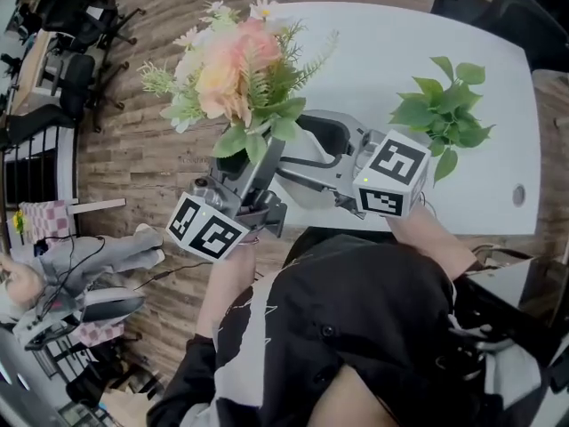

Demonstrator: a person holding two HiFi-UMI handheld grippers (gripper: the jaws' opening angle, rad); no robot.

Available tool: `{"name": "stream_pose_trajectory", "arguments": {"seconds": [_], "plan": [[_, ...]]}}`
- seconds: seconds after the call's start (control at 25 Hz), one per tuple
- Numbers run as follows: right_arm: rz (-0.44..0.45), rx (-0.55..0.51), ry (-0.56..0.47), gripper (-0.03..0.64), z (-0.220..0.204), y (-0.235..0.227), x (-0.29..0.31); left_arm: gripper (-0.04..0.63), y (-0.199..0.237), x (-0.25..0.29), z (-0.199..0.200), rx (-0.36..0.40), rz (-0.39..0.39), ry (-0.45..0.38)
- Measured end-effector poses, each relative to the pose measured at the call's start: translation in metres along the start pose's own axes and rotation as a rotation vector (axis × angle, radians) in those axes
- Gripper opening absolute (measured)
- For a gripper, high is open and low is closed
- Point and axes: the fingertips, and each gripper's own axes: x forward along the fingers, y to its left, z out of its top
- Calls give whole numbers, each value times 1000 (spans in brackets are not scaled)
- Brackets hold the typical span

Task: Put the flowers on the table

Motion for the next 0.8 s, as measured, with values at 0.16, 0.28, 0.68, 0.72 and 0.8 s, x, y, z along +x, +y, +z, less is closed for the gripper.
{"name": "stream_pose_trajectory", "arguments": {"seconds": [0.16, 0.28, 0.68, 0.72, 0.8], "plan": [[9, -3, 1, 333, 5, -7, -20, 321, -14, 16, -8, 1, -3, 0], [14, -30, 2, 333, 8, -19, -23, 321, -11, 27, -10, 37, -19, -21], [30, -100, -48, 333, 19, -34, -30, 318, -15, 45, -8, 127, -40, -44], [25, -105, -50, 333, 25, -30, -33, 318, -22, 45, -2, 130, -42, -47], [12, -118, -51, 333, 35, -27, -34, 319, -27, 49, 6, 133, -45, -52]]}}
